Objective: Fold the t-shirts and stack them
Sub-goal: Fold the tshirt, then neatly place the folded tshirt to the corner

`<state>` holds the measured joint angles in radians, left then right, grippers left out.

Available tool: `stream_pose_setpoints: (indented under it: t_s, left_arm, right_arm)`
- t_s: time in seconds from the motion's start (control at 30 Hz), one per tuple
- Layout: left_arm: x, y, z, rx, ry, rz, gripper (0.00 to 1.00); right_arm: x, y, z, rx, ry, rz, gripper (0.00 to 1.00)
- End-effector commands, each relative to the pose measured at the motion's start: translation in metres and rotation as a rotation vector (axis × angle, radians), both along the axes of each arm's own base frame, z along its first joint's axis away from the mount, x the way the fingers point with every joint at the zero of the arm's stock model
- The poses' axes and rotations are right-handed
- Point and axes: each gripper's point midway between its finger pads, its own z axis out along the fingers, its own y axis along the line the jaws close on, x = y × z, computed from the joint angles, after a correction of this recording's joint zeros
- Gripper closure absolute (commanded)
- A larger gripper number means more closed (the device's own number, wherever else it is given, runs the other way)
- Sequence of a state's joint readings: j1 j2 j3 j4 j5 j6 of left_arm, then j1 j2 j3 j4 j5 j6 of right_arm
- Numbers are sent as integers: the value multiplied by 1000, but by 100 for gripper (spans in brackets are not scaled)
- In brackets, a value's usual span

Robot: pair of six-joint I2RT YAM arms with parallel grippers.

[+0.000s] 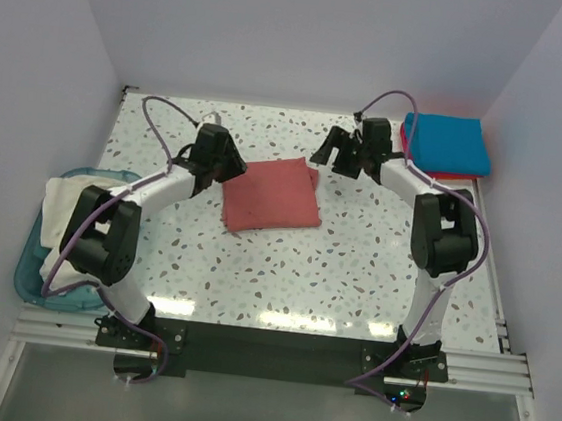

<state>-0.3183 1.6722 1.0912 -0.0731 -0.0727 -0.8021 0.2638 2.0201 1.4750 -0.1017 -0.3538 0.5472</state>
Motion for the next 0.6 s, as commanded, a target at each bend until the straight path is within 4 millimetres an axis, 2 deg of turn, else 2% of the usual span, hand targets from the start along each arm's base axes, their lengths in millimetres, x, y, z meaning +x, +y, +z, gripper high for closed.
stream_pose_setpoints:
  t_s: [0.0, 0.13, 0.27, 0.37, 0.57]
  left_arm:
    - [-18, -17, -24, 62, 41, -35, 60]
    - [-32, -38, -46, 94, 83, -86, 63]
    - [-42, -49, -64, 100, 114, -112, 63]
    - [-46, -55, -72, 103, 129, -129, 64]
    - [-48, -61, -73, 90, 132, -144, 64]
  right_arm:
    - [-24, -2, -31, -71, 35, 96, 13]
    - [-33, 7, -49, -54, 59, 151, 9]
    - [-39, 20, -63, -79, 78, 177, 9]
    - [-50, 37, -74, -126, 107, 196, 11]
    - [-73, 65, -93, -188, 146, 196, 19]
